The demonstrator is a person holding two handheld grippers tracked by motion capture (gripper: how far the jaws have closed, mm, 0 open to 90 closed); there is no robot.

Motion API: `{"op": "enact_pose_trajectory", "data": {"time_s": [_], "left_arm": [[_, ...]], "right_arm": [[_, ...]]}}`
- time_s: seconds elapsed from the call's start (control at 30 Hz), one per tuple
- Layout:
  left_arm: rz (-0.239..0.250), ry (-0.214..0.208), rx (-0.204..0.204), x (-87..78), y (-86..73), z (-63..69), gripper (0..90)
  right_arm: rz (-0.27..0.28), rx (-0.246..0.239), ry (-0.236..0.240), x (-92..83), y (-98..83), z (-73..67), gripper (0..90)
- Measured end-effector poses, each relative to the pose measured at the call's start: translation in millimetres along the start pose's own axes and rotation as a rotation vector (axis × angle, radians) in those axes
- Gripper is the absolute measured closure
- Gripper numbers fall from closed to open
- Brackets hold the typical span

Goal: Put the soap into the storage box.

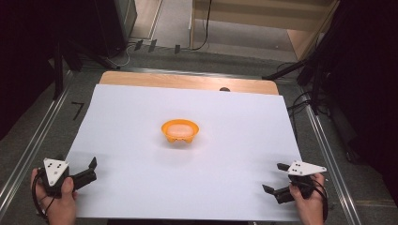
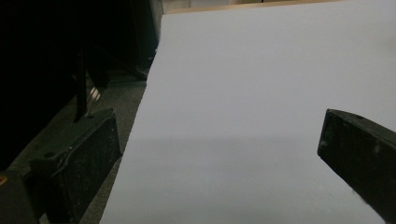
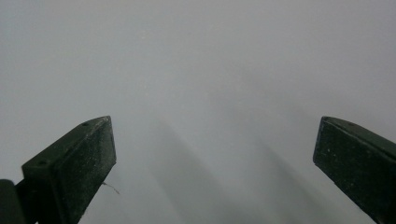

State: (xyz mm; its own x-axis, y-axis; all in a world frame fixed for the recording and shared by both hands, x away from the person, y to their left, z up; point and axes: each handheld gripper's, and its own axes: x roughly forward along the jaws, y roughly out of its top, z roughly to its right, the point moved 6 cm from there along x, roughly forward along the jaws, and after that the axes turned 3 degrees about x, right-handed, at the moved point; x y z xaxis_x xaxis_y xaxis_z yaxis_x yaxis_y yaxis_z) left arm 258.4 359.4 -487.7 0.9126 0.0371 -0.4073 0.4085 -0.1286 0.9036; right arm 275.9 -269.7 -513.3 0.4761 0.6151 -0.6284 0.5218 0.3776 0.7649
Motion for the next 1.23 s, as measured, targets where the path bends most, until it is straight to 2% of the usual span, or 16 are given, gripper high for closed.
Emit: {"op": "enact_pose_trajectory", "data": {"time_s": [0.13, 0.23, 0.43, 0.57, 0.77, 0.9, 0.97, 1.03, 1.07, 1.23], "left_arm": [[0.001, 0.0, -0.004, -0.1, 0.0, -0.3, 0.0], [0.003, -0.001, -0.005, 0.0, 0.0, -0.4, 0.0], [0.002, -0.003, -0.005, 0.0, 0.1, -0.9, 0.0], [0.001, -0.006, -0.024, 0.3, 0.0, -1.9, 0.0], [-0.005, -0.019, -0.043, 0.5, -0.2, -3.8, 0.0], [-0.004, -0.032, -0.086, 0.5, -0.6, -7.7, 0.0], [0.0, -0.038, -0.103, 0.5, -0.7, -9.3, 0.0], [0.0, -0.038, -0.103, 0.5, -0.6, -9.1, 0.0], [-0.001, -0.037, -0.099, 0.7, -0.6, -8.5, 0.0], [-0.009, -0.034, -0.085, 1.4, -0.6, -7.3, 0.0]], "right_arm": [[0.062, 0.034, -0.035, -10.5, -6.4, 8.7, 0.0], [0.124, 0.085, -0.042, -19.4, -11.4, 15.4, 0.0], [0.212, 0.144, -0.063, -32.0, -21.5, 24.8, 0.0], [0.275, 0.18, -0.099, -38.6, -23.4, 29.1, 0.0], [0.308, 0.218, -0.147, -40.5, -26.1, 32.8, 0.0], [0.377, 0.293, -0.212, -47.6, -28.8, 40.0, 0.0], [0.413, 0.35, -0.276, -51.3, -30.6, 45.8, 0.0], [0.422, 0.388, -0.306, -52.8, -31.8, 48.2, 0.0], [0.424, 0.388, -0.318, -53.1, -32.1, 49.0, 0.0], [0.419, 0.386, -0.321, -52.4, -31.9, 48.4, 0.0]]}}
